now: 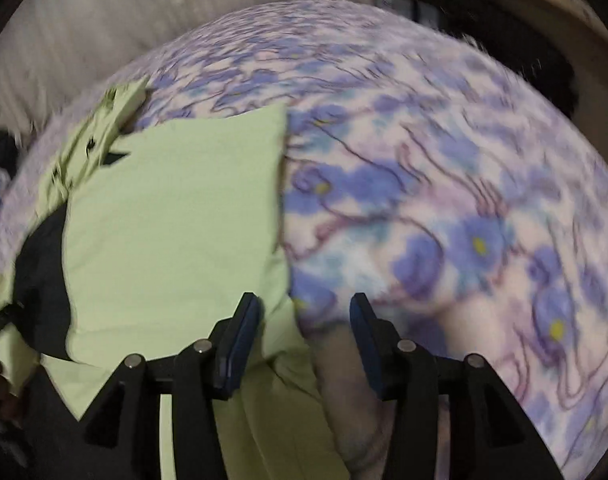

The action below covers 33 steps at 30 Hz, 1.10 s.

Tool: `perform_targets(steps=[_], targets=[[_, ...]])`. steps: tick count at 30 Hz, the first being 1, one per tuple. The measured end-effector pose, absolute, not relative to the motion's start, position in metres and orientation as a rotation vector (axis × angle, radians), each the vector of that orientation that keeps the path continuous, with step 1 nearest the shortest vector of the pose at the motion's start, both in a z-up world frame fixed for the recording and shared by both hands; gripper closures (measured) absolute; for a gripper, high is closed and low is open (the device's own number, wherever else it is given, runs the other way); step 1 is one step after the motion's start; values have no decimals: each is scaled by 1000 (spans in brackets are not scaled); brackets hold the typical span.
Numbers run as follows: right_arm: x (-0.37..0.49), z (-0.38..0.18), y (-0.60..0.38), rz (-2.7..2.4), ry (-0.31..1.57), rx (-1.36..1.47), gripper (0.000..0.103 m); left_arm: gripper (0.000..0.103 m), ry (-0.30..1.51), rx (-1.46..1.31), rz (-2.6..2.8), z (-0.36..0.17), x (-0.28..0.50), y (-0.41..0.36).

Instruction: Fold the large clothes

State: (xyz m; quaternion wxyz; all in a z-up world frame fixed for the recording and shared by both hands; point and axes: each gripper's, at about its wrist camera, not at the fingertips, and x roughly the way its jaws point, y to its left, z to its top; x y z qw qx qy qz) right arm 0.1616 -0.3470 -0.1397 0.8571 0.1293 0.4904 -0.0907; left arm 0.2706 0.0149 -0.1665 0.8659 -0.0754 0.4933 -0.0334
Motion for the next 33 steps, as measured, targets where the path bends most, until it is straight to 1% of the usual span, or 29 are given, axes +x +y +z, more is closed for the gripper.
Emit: perform_targets(steps=[3, 6, 11, 15, 21, 33], targets=[[153, -134, -335, -219, 1011, 263, 55, 54, 1045, -159, -48, -162, 267, 9], [144, -123, -328, -205, 994, 311, 55, 54, 1048, -174, -50, -153, 257, 8], [133, -102, -305, -160, 964, 312, 55, 53, 1020, -154, -39, -126, 230, 5], [116, -85, -283, -105, 952, 295, 55, 49, 982, -152, -40, -102, 203, 6], [91, -68, -260, -34, 947, 279, 55, 48, 957, -170, -39, -77, 160, 13], [56, -66, -225, 27, 994, 238, 54, 46, 981, -137, -27, -69, 89, 34]])
